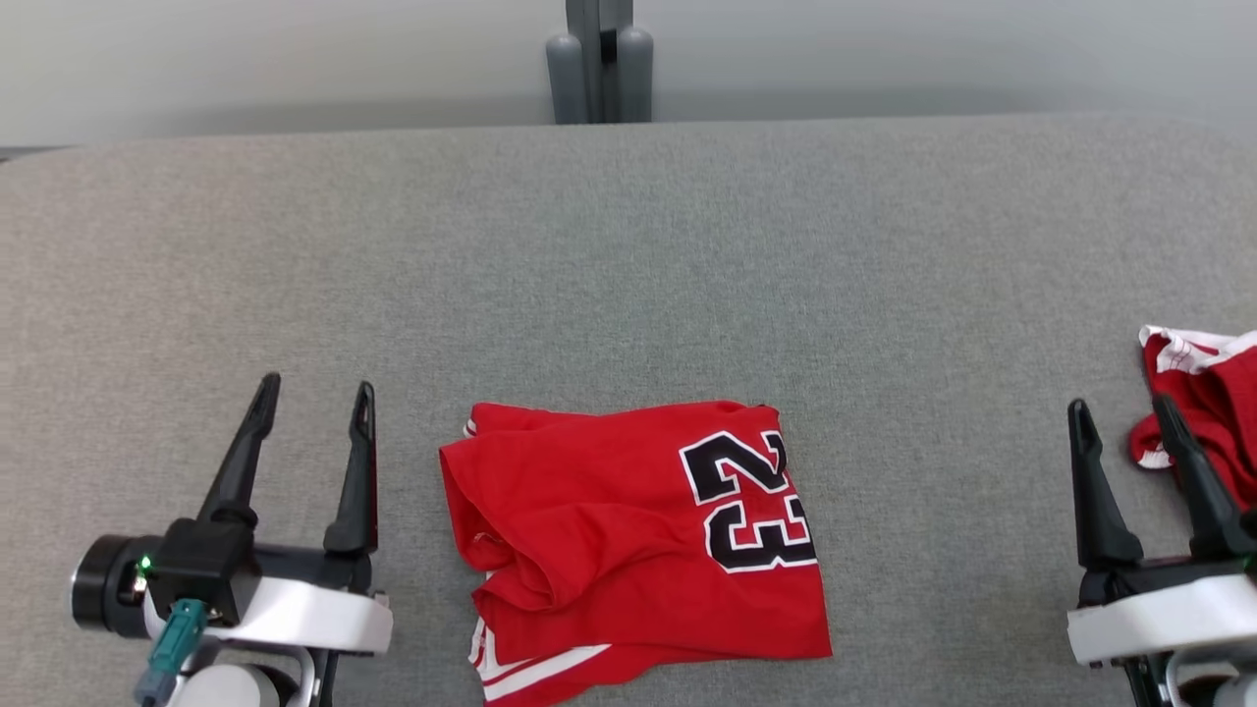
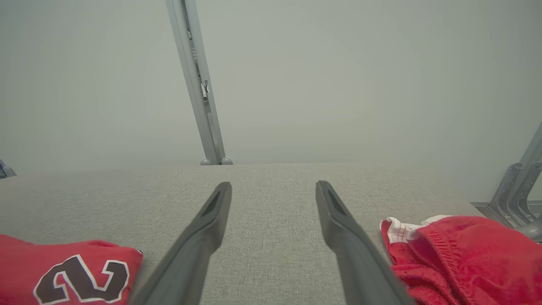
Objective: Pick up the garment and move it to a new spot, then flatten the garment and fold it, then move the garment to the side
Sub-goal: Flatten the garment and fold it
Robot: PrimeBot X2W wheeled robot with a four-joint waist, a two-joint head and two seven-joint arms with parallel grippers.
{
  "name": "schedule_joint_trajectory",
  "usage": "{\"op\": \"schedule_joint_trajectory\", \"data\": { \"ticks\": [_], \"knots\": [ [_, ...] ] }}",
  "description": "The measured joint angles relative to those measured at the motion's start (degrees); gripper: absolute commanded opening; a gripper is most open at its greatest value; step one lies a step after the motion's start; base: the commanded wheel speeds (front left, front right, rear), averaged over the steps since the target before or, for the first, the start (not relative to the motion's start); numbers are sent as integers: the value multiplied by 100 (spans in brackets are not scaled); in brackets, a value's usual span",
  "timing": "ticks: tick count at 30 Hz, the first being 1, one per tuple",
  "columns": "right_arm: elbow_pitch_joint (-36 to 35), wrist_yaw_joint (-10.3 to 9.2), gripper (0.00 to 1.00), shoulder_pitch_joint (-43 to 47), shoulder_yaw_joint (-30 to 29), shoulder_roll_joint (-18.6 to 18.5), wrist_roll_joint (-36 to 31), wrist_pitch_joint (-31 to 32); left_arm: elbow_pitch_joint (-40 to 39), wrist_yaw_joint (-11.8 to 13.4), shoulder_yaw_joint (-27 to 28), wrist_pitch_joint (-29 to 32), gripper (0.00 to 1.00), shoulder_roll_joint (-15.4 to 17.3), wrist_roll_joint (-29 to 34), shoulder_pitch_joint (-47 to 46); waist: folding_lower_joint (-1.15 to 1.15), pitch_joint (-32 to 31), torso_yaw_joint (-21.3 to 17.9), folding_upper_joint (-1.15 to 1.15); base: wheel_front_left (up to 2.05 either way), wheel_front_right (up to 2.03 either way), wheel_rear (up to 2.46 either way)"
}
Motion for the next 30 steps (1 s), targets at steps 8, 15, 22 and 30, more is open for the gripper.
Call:
{"op": "schedule_joint_trajectory", "data": {
  "ticks": [8, 15, 22, 30],
  "knots": [
    [-38, 1, 100, 404, -132, 27, -59, 153, -58, 45, -76, 136, 100, 12, -9, 374, 0, -380, 87, 0, 0, 0, 0],
    [-125, 1, 100, 501, -152, 51, -73, 241, -113, 68, -112, 205, 100, 40, -34, 480, 0, -529, 96, 0, 0, 0, 0],
    [-167, 1, 100, 512, -148, 75, -48, 257, -119, 111, -151, 219, 100, 40, -58, 485, 0, -529, 105, 0, 0, 0, 0],
    [-245, 1, 0, 508, 205, 51, -29, 349, -108, 113, -213, 212, 100, 32, -67, 457, 0, -478, 202, 0, 0, 0, 0]
  ]
}}
